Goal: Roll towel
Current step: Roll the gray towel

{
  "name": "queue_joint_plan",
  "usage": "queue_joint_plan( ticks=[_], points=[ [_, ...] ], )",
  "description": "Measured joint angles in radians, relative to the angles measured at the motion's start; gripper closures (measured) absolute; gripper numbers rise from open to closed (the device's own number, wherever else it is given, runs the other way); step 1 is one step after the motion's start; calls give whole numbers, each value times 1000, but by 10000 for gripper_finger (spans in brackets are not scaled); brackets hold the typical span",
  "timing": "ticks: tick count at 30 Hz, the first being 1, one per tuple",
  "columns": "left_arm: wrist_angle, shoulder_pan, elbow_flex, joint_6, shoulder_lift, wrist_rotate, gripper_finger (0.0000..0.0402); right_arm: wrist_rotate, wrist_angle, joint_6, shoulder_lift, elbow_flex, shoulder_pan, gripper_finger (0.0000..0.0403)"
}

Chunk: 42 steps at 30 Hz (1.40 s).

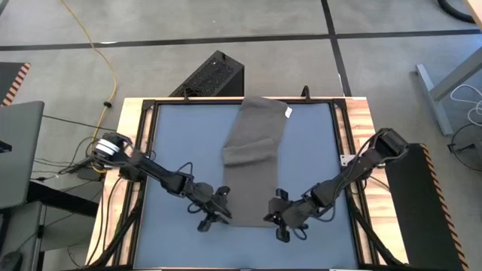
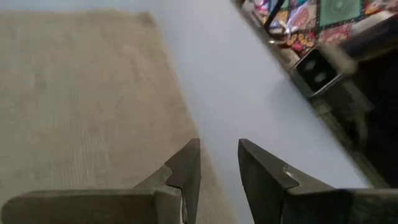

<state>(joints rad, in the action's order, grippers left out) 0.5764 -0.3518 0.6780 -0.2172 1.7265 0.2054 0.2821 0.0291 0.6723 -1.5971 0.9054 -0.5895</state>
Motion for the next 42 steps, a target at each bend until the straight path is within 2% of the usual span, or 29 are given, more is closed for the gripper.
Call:
queue_joint_plan(
  ticks=[5,9,16,22,24,31,42],
  points=[
    [-259,-31,1,85,-119,-5,306,0,10,-68,4,0,-41,373],
    [-348,-77,0,140,-121,-61,302,23,36,-131,-25,0,-77,351],
    [-334,-128,1,241,-102,-240,266,57,56,-148,-96,1,-85,288],
    [-315,-138,0,270,-59,-231,234,56,50,-206,-141,1,-93,228],
    [-256,-143,0,294,-21,-229,232,57,75,-211,-145,1,-104,216],
    [-141,-146,1,339,69,-233,231,58,135,-206,-146,1,-124,208],
    [-162,-146,2,277,90,-237,240,86,127,-140,-259,6,-152,211]
  ],
)
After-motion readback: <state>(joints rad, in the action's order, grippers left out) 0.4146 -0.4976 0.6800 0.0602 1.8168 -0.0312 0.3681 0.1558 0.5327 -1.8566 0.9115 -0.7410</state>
